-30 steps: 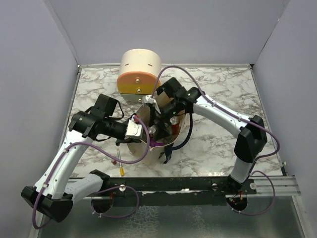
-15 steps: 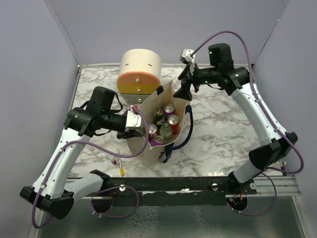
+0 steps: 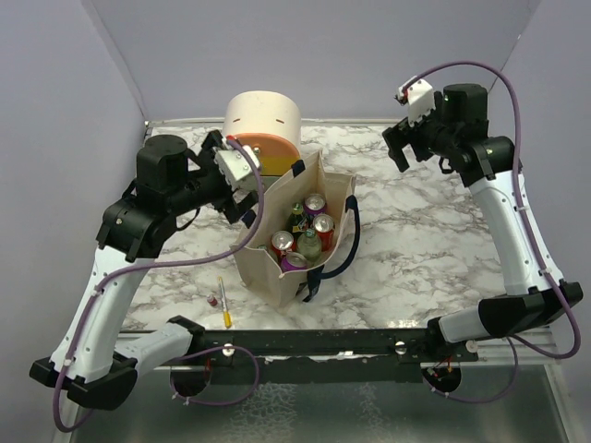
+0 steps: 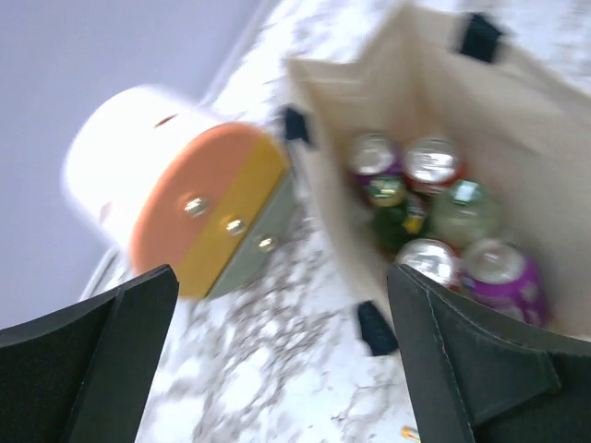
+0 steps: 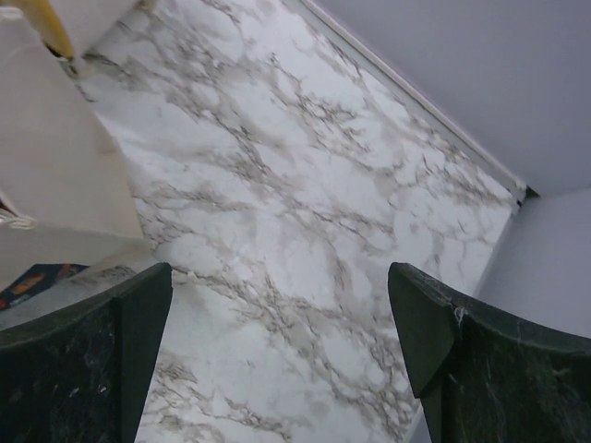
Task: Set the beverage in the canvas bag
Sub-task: Reset both arms
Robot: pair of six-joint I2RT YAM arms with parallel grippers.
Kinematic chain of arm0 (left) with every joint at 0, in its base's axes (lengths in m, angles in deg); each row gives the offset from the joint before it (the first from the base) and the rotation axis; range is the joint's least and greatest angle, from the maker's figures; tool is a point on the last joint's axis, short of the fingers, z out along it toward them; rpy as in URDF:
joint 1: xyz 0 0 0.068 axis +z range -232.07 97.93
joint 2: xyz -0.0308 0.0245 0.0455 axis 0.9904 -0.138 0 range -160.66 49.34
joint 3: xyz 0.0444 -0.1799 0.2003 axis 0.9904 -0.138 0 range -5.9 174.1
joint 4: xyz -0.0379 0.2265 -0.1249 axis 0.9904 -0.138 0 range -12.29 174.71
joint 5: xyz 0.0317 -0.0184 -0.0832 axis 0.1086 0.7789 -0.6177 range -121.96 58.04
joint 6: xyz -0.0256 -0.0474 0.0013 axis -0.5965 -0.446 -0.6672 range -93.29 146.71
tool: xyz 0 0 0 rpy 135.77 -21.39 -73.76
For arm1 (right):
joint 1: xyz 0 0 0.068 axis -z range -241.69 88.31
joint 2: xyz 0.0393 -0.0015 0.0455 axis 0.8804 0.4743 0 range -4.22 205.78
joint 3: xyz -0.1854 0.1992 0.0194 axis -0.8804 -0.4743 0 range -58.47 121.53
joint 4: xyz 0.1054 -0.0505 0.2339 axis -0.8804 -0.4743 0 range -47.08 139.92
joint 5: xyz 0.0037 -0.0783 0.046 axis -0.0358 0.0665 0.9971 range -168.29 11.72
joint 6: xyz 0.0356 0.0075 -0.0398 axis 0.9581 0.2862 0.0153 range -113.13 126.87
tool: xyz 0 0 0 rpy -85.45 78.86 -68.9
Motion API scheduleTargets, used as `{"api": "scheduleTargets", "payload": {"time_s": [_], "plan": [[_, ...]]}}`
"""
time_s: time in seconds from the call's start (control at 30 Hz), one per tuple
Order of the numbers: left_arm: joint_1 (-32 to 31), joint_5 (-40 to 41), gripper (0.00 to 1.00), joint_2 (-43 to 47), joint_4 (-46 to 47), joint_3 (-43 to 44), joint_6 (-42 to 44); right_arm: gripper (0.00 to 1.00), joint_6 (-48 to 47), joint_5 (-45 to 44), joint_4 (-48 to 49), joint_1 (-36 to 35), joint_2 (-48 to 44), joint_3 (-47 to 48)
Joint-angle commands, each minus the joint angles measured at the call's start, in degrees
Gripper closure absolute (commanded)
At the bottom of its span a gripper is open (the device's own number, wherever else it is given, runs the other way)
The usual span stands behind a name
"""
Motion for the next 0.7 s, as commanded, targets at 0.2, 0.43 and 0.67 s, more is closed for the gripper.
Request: {"api": "scheduleTargets", "payload": {"time_s": [0.2, 0.43, 0.67], "plan": [[0.30, 43.43, 0.01, -6.61, 5.26, 9.03, -12.73, 0.00, 1.89, -20.48, -3.35, -0.04, -3.18, 1.82], [3.26, 47.39, 0.01, -3.82, 9.74, 5.49, -16.31, 0.00, 0.69, -21.57, 4.74, -0.04, -10.49, -5.56], [4.37, 44.25, 0.01, 0.93, 12.23, 0.99, -19.00, 0.00, 5.38, -17.10, 8.02, -0.02, -19.31, -11.22]]}}
